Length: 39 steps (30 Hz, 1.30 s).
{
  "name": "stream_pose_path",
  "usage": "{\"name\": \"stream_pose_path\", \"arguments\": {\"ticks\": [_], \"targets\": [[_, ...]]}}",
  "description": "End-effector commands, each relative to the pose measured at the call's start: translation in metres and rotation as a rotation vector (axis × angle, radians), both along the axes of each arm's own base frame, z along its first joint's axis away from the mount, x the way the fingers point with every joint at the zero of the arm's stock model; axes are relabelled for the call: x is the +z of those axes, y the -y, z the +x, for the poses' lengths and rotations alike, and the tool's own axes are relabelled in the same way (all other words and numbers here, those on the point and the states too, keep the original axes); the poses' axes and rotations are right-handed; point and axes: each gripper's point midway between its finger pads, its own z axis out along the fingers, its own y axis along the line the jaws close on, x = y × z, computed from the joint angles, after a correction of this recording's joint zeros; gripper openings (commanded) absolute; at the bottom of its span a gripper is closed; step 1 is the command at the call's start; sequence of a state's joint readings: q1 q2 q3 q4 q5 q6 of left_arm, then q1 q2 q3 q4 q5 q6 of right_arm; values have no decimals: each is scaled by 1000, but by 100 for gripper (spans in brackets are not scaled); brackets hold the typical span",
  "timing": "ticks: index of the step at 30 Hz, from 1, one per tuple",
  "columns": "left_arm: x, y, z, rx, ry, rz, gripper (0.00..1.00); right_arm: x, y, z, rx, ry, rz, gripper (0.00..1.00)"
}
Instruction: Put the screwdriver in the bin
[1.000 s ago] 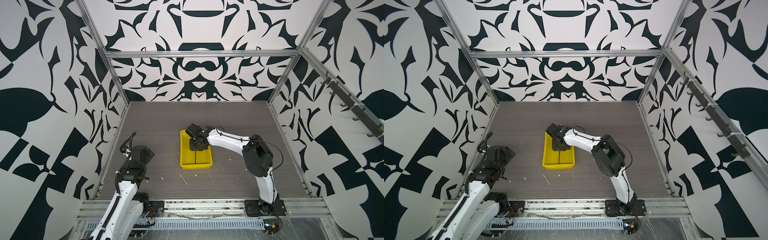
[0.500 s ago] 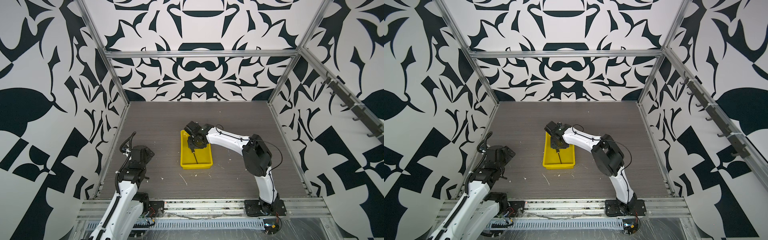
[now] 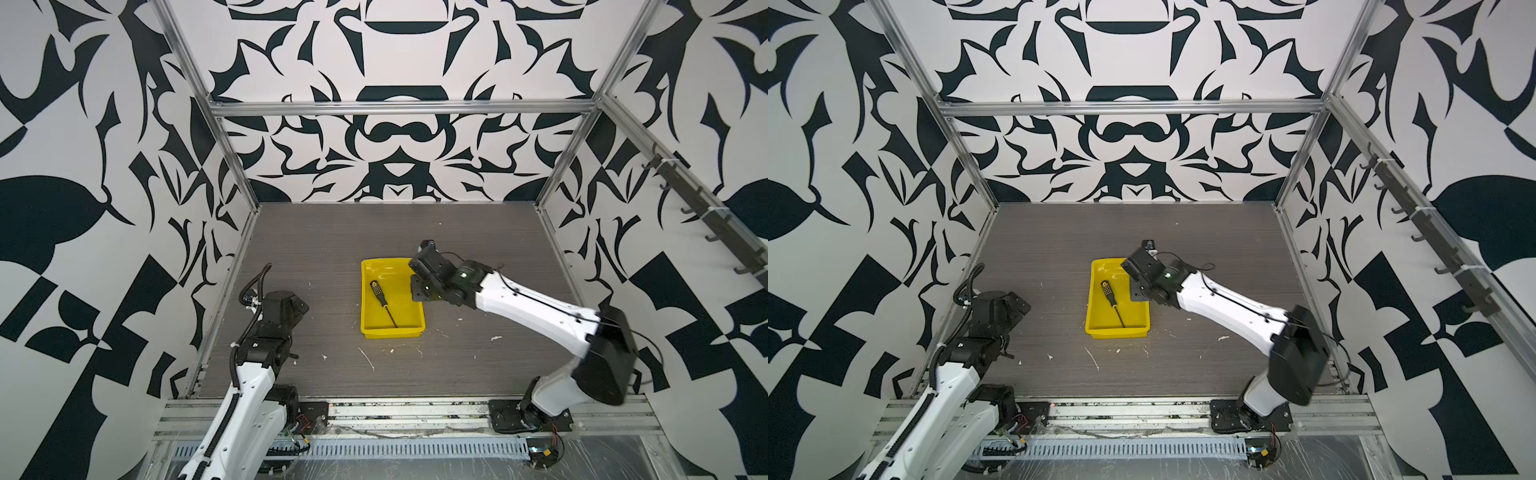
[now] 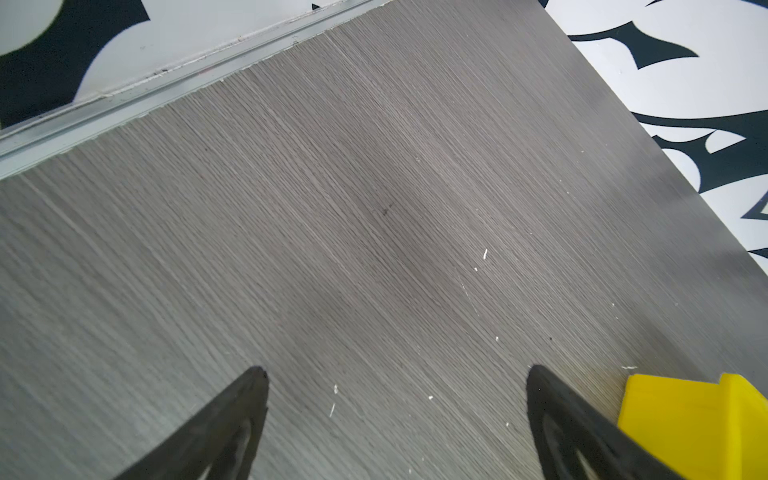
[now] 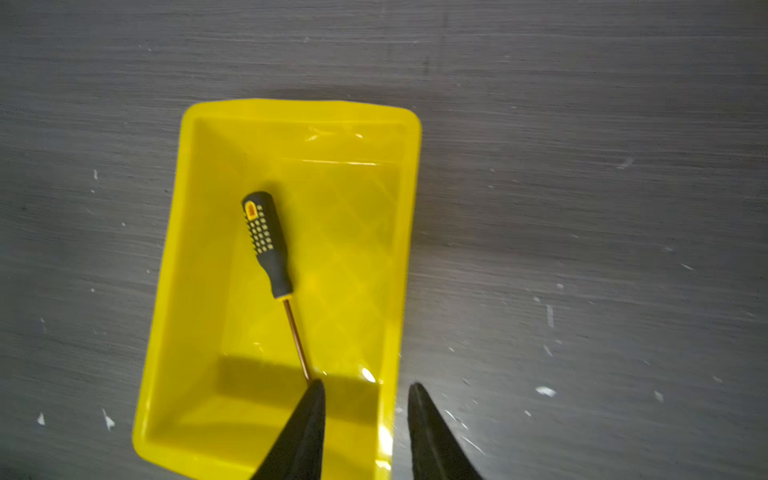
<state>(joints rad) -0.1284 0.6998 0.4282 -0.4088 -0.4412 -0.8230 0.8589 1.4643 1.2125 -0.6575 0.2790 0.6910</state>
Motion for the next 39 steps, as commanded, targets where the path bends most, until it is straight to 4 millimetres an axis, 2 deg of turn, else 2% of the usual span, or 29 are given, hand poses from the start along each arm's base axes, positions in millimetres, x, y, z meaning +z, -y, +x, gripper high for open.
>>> {"name": "stream_pose_path", "arguments": {"ticks": [1, 5, 8, 9, 15, 17, 21, 23, 26, 30, 32, 35, 39], "targets": [[-6, -2, -4, 17, -10, -10, 100, 2, 42, -5, -38, 115, -100, 39], [-8, -1, -3, 16, -16, -11, 99, -11, 67, -16, -63, 190, -87, 41], [-8, -1, -3, 15, -25, -11, 99, -11, 83, -13, -100, 300, -77, 55], [-8, -1, -4, 13, -29, -12, 99, -10, 86, -11, -86, 356, -93, 57], [-6, -3, -6, 22, -13, -10, 100, -8, 99, 1, 62, 646, -305, 64], [-6, -3, -6, 24, -8, -10, 99, -9, 103, 4, 81, 702, -367, 71], [-6, -4, -8, 29, -1, -10, 100, -3, 119, 15, 62, 754, -493, 76], [-5, -4, -8, 31, 3, -10, 100, -4, 132, 26, 46, 763, -530, 77], [-6, -4, -7, 29, 3, -10, 99, -14, 166, 46, -37, 734, -533, 78], [-6, -3, -7, 27, -1, -11, 100, -31, 212, 69, -222, 691, -437, 78], [-6, -3, -7, 26, -3, -10, 100, -38, 222, 78, -267, 682, -381, 78], [-6, -3, -7, 26, -6, -9, 99, -53, 228, 88, -286, 648, -385, 79], [-6, -3, -6, 25, -3, -10, 100, -61, 246, 100, -381, 577, -452, 88]]}}
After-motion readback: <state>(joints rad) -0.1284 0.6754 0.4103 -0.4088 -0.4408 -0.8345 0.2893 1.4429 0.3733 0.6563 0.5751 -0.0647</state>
